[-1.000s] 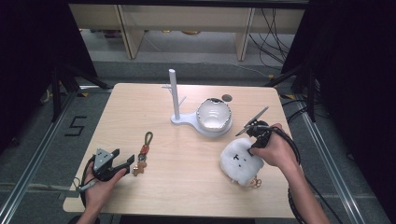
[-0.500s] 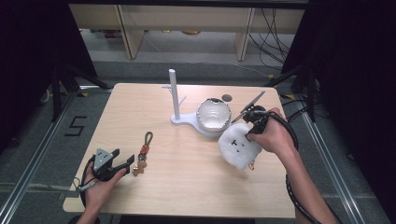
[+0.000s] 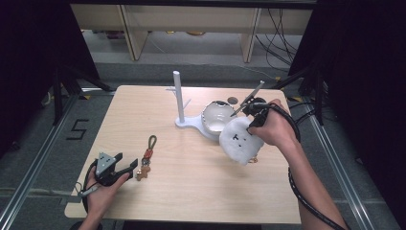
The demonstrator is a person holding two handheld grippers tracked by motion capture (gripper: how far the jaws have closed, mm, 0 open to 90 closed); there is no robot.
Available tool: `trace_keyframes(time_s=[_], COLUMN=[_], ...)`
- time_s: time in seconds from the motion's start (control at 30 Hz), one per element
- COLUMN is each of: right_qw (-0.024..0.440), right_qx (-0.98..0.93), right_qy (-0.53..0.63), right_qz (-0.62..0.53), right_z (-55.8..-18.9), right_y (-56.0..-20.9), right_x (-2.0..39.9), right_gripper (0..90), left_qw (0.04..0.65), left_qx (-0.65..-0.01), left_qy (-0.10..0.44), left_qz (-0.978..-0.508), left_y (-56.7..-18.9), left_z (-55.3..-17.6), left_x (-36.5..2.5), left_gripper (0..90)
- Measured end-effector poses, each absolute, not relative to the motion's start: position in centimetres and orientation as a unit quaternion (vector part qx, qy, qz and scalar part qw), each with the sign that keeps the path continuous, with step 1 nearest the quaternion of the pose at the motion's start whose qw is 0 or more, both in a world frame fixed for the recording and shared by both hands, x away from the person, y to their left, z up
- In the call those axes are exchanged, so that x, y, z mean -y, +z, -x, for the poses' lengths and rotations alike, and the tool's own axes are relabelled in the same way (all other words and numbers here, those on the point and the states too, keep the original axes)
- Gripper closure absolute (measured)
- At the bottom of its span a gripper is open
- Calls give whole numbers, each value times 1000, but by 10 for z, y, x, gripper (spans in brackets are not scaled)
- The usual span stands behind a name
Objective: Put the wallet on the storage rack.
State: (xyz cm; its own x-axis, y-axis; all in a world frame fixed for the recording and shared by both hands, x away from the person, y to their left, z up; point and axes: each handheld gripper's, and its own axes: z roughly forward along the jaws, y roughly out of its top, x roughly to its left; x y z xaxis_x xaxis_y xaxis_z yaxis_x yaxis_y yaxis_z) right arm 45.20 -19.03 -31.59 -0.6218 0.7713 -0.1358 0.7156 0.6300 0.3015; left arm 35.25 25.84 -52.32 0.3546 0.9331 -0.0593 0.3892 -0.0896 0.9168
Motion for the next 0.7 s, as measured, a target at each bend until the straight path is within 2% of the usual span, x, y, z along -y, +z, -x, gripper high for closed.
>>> trace_keyframes(time_s=[0.7], right_qw=[141], right_qx=[-901], right_qy=[104], right_qz=[-396], right_z=[-475], right_y=[-297], right_x=[161], right_gripper=[802], left_qw=[463], left_qx=[-489], left_qy=[291], left_qz=[-679], left_y=[-523], left_z=[-352], left_x=[-259], left_gripper=[311])
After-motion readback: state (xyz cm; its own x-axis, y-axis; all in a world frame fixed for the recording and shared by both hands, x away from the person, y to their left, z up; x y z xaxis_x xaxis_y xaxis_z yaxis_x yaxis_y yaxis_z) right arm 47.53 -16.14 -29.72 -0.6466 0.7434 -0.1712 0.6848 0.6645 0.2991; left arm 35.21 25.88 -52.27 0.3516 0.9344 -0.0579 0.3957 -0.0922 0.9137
